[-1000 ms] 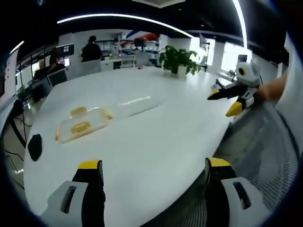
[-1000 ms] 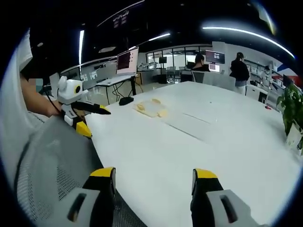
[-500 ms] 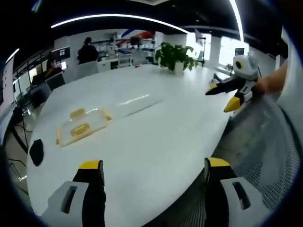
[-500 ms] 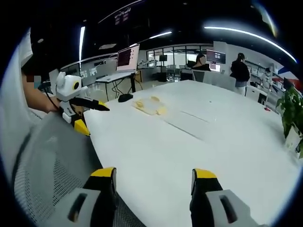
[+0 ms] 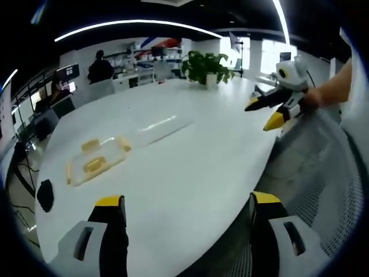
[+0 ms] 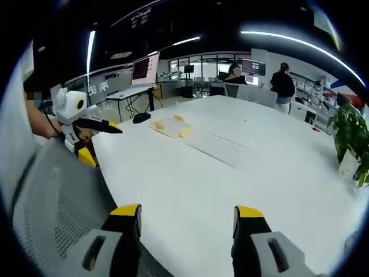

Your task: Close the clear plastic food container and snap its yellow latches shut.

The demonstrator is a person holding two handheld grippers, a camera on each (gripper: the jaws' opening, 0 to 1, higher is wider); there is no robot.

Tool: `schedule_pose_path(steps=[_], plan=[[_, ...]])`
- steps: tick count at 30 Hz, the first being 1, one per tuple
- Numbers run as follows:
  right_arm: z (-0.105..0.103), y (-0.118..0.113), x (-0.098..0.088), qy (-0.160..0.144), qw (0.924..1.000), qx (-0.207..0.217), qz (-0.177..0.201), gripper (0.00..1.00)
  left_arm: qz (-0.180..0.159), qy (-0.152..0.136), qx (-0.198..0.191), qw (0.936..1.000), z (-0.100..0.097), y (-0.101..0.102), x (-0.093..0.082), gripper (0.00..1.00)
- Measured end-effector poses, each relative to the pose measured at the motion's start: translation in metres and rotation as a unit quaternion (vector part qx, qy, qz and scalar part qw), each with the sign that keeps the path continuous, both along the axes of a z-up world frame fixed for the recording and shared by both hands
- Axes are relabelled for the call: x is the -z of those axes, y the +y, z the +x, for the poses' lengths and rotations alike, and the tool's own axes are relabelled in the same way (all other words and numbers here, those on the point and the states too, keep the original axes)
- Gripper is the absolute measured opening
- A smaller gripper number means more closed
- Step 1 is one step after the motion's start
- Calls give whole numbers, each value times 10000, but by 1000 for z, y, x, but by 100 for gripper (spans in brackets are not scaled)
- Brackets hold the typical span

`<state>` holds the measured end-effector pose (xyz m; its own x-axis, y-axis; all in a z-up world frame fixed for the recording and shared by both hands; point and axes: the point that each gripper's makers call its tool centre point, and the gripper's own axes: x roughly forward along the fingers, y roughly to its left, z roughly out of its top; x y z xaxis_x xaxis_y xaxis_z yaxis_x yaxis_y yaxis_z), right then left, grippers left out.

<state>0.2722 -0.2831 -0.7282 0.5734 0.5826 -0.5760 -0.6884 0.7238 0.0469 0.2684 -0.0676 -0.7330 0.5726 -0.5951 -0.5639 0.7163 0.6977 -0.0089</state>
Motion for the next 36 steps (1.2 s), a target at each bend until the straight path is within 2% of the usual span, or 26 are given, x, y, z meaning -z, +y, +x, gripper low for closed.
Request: schedule_pose_path(steps=[15,17,21,25,30,36], plan=[[4,-6,0,-43,9998,199,-83,63,-75,45,130,9999,-3,-4,0,87],[4,-6,0,-28,9997,215,-79,63,-7,9,149,9999,-3,-2,0,86],[1,-3,5,38,9997,72,-237,63,25,42,201,9998,-5,-4,1,86],[1,-2,3,-5,9997,59,-221,63,41,7,153,9999,-2,-1,0,86],[-2,6,3,-67,9992,-215,-316,64,-12,-35,70,10000,1,2,-2,85],[-1,9,-3,-132,9994,-233,-225,63,-74,-58,63,9999,4,5,-7,86]])
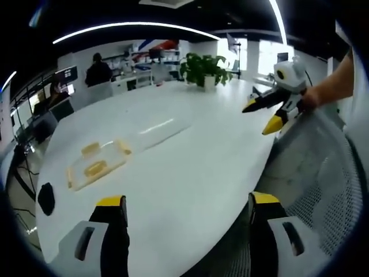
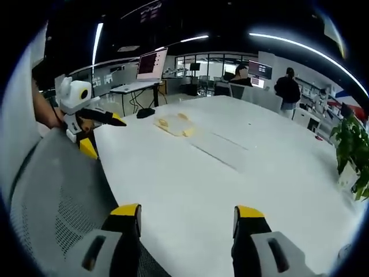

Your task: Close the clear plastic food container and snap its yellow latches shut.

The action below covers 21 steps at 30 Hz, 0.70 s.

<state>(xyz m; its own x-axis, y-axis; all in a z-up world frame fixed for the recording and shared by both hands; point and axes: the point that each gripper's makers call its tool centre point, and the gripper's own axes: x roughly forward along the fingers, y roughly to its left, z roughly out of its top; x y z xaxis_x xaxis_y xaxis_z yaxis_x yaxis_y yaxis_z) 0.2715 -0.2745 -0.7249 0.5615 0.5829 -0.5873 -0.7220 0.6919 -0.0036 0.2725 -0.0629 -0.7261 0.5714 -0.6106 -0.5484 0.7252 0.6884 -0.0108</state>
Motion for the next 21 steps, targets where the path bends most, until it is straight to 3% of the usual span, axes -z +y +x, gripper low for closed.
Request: schedule_pose_path(steps=[8,15,21], plan=[[10,5,-3,1,9999,-76,78,63,-132,-13,131,9998,10,8,-7,88],[24,11,-4,-16,9999,-141,93,64,-108,25,-22,9999,20,20,-3,87],[33,24,-2,-13,9996,-235,141,63,7,74,84,9999,27,26,2,86]])
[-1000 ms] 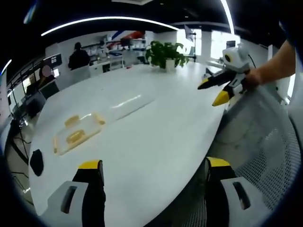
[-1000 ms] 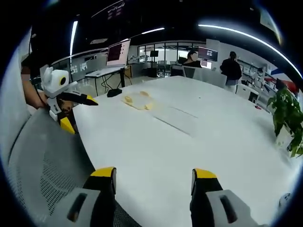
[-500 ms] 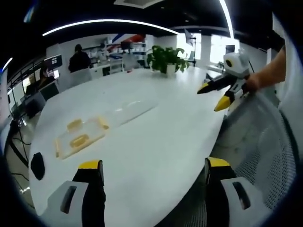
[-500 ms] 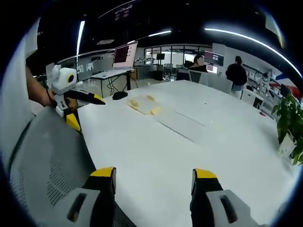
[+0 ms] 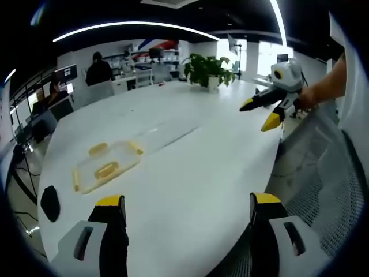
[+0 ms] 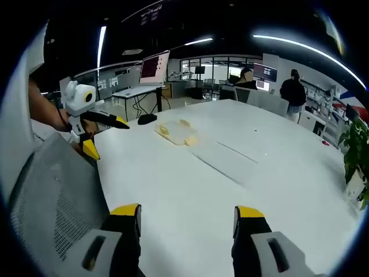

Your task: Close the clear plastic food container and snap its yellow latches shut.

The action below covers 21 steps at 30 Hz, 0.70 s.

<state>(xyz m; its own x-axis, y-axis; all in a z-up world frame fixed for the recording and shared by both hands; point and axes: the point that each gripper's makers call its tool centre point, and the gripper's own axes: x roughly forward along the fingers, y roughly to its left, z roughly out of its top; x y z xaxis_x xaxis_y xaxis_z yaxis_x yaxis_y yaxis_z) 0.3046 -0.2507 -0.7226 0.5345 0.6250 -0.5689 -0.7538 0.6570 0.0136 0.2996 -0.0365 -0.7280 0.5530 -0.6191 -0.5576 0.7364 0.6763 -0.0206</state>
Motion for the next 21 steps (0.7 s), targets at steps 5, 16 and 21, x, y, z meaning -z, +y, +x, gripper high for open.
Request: schedule_pose_path(steps=[5,16,21], plan=[[9,9,1,5,10000,-50,73,64,9,30,-18,10000,7,6,0,86],[34,26,1,-12,9993,-371,-2,63,50,14,3,10000,28,18,3,85],[47,38,0,-31,9985,-554,-11,63,117,61,43,9999,32,23,7,85]])
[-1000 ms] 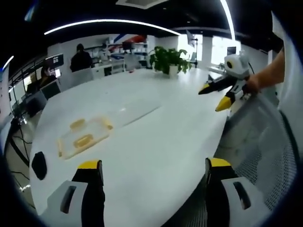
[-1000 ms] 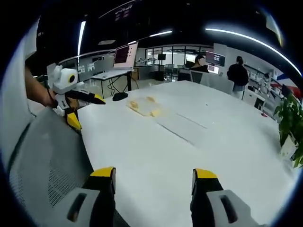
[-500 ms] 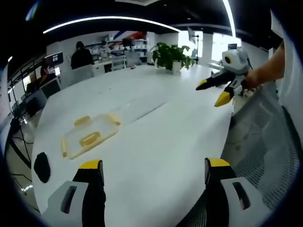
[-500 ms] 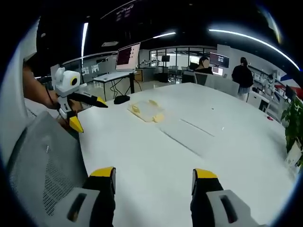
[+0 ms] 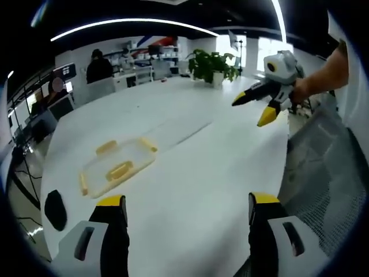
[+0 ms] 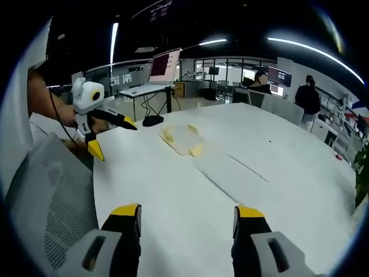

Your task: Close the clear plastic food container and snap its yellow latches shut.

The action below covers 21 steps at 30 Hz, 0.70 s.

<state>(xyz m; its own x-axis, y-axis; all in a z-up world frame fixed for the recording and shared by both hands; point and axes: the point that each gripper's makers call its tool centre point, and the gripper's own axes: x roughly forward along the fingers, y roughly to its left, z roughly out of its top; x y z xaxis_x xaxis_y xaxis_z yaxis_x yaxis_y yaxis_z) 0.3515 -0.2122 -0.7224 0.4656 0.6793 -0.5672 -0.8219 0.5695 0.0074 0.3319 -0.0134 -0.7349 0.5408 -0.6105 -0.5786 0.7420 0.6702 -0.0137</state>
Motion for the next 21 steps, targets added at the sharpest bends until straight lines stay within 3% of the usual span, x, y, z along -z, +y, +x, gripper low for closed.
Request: schedule_pose_path(steps=[9,21], plan=[[20,24,2,20,9999,-117,43,62,-3,41,-40,10000,19,7,5,84],[33,39,1,1,9991,-412,-39,60,178,-32,26,9998,34,17,8,82]])
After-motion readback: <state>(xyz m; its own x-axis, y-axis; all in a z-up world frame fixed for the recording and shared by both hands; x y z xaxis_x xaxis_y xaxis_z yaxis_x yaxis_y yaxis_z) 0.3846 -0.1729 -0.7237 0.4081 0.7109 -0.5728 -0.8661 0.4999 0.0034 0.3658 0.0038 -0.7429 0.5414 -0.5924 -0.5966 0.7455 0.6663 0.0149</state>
